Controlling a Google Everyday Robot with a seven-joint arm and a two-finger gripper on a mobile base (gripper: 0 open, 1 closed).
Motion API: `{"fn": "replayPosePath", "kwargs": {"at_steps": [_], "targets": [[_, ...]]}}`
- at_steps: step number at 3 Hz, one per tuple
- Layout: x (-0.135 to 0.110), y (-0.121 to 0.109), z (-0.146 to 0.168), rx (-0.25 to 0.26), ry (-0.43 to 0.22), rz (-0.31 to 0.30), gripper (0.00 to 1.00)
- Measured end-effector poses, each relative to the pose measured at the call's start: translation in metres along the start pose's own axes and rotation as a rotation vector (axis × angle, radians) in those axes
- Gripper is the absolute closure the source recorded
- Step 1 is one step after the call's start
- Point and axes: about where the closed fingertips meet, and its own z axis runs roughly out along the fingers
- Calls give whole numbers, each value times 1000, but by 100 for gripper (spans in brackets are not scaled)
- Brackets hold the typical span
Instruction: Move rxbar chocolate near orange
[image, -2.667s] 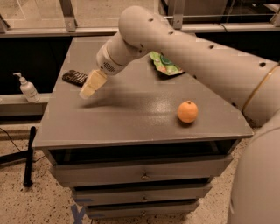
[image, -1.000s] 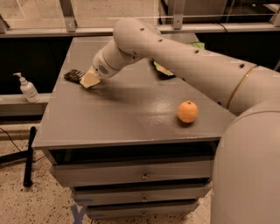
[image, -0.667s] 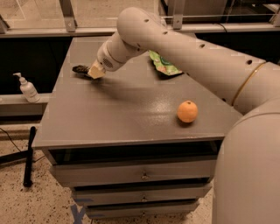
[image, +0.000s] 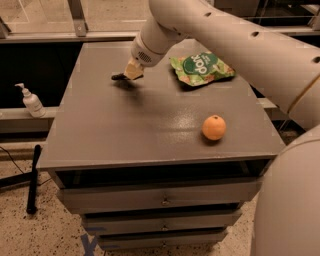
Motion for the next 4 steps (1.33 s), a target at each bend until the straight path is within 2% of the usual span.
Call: {"fn": "replayPosePath", "kwargs": {"at_steps": [1, 3, 4], "targets": [[37, -5, -28, 6, 88, -23, 100], [120, -7, -105, -26, 192, -47, 100], [158, 1, -142, -56, 238, -48, 100]]}}
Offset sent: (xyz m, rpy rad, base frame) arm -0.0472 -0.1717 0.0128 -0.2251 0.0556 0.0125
